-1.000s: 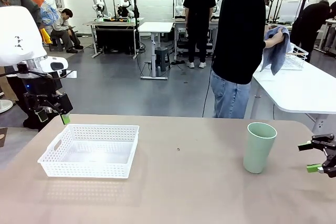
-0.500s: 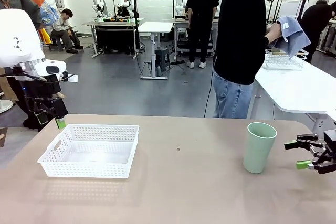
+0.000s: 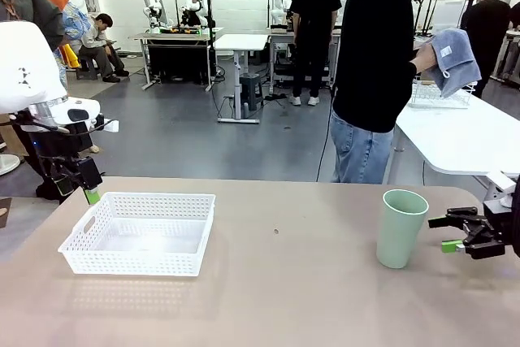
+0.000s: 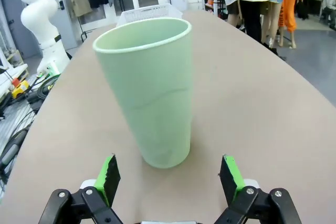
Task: Clean and organize the cups into the basket.
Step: Pick up the Organizing basket and move it to the center of the table, then pick up the Reusable plastic cup from the right side of the table and place it inside the Organizing basket.
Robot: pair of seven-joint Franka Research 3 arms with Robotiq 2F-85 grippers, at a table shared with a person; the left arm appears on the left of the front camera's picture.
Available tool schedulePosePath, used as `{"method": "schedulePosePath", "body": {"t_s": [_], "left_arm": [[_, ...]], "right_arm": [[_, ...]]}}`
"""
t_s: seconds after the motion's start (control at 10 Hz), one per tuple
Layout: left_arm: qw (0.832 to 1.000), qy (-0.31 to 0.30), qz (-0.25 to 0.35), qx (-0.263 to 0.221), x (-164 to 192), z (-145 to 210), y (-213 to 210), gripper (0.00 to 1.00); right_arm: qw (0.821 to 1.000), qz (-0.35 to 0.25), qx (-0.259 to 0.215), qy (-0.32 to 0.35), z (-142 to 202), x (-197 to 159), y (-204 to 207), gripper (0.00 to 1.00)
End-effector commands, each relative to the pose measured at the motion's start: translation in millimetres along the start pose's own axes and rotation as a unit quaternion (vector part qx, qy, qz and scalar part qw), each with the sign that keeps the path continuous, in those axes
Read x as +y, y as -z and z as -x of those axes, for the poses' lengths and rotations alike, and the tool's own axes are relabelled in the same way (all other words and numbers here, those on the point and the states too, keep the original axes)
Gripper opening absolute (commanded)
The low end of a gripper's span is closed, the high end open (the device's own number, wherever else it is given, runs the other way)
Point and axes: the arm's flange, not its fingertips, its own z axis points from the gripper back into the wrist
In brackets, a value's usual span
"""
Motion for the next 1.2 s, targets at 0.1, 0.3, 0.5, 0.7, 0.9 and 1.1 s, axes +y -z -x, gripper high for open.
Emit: {"method": "schedulePosePath", "body": {"t_s": [0.1, 0.3, 0.5, 0.7, 0.9, 1.1], "left_arm": [[1.000, 0.000, -0.011, -0.004, -6.4, 1.9, 7.6, 1.00], [1.000, 0.001, -0.002, -0.003, -1.0, 0.0, 3.0, 1.00], [1.000, 0.001, -0.002, -0.003, -1.0, 0.0, 3.0, 1.00], [1.000, 0.001, -0.002, -0.003, -1.0, 0.0, 3.0, 1.00], [1.000, 0.001, -0.002, -0.003, -1.0, 0.0, 3.0, 1.00], [1.000, 0.000, -0.002, -0.003, -1.0, 0.5, 4.9, 1.00]], "right_arm": [[1.000, -0.007, 0.018, -0.011, -10.8, -2.8, 39.8, 1.00], [0.999, -0.022, 0.022, -0.015, -14.4, -0.9, 54.3, 1.00], [1.000, -0.005, 0.015, -0.017, -15.5, -2.3, 52.8, 1.00], [0.999, -0.036, 0.019, -0.019, -14.7, -4.0, 54.3, 1.00], [0.999, -0.036, 0.019, -0.019, -14.7, -4.0, 54.3, 1.00], [0.999, -0.032, 0.019, -0.019, -14.9, -4.7, 53.4, 1.00]]}}
